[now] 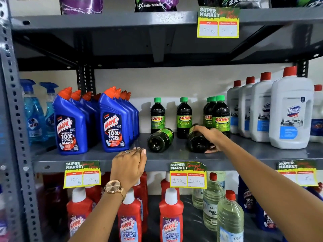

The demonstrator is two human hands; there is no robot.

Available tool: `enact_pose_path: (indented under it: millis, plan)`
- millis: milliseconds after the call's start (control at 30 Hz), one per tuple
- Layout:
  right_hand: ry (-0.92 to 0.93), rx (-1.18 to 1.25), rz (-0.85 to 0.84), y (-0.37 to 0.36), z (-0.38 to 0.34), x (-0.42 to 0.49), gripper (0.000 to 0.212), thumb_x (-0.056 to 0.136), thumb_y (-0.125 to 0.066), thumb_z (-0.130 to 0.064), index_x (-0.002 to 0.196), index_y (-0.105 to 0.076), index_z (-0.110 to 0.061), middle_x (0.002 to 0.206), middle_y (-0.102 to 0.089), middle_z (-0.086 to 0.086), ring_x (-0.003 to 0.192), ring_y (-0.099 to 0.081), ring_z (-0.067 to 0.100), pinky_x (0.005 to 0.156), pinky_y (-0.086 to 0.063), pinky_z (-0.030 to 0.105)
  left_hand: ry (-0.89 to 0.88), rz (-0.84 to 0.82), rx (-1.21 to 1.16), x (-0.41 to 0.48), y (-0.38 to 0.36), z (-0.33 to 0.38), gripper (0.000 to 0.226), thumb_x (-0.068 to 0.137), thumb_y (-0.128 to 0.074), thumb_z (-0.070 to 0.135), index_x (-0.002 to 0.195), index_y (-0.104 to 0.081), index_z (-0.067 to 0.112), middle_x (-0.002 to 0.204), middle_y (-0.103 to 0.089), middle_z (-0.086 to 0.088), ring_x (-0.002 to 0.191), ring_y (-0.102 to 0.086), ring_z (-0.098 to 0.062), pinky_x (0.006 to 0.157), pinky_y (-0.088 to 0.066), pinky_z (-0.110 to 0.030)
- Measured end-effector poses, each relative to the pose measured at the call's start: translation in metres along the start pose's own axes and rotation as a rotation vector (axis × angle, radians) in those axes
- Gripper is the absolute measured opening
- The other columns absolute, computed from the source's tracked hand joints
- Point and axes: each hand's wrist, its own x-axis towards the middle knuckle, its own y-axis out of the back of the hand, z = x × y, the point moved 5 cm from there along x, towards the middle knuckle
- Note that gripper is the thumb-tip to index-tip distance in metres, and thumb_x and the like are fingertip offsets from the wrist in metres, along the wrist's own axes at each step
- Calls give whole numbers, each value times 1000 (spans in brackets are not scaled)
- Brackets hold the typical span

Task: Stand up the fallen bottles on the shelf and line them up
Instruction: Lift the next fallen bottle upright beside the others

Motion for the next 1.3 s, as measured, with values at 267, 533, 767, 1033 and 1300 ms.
enact_pose_path:
  millis: [267, 533, 767, 1033, 1300]
  plan:
    - [436, -147, 222, -7, -26, 4, 68, 73, -76, -50, 116, -45, -6, 111, -64, 12, 93, -61, 27, 77, -50, 35, 7, 49, -29, -3, -6, -2, 43, 90, -38, 25, 66, -71, 14, 61, -70, 2, 51, -64, -17, 50, -46, -25]
    - [315, -147, 154, -23, -20, 27, 83, 73, -79, -41, 133, -36, -4, 134, -53, 20, 121, -54, 38, 103, -46, 49, 26, 14, -31, -1, -4, -2, 43, 90, -38, 25, 69, -73, 14, 65, -73, 2, 55, -66, -16, 52, -47, -25]
    - [210, -53, 178, -31, -20, 33, 48, 70, -73, -17, 108, -47, -2, 103, -56, 14, 76, -55, 21, 61, -45, 28, 47, 12, -43, -2, -3, -1, 44, 90, -37, 25, 71, -74, 12, 69, -74, 0, 60, -68, -19, 56, -50, -28]
    - [369, -292, 303, -31, -14, 31, 92, 60, -89, -35, 129, -41, 2, 127, -54, 20, 119, -53, 38, 100, -45, 44, 45, 39, -13, -2, -4, -1, 42, 91, -37, 25, 65, -69, 15, 59, -68, 2, 51, -62, -19, 51, -44, -26]
    - [372, -195, 241, -32, -12, 29, 75, 68, -84, -31, 126, -49, -1, 123, -62, 19, 114, -59, 36, 96, -50, 43, 38, 34, -3, -2, -5, -2, 41, 91, -38, 25, 65, -69, 15, 59, -68, 2, 50, -62, -18, 49, -43, -26]
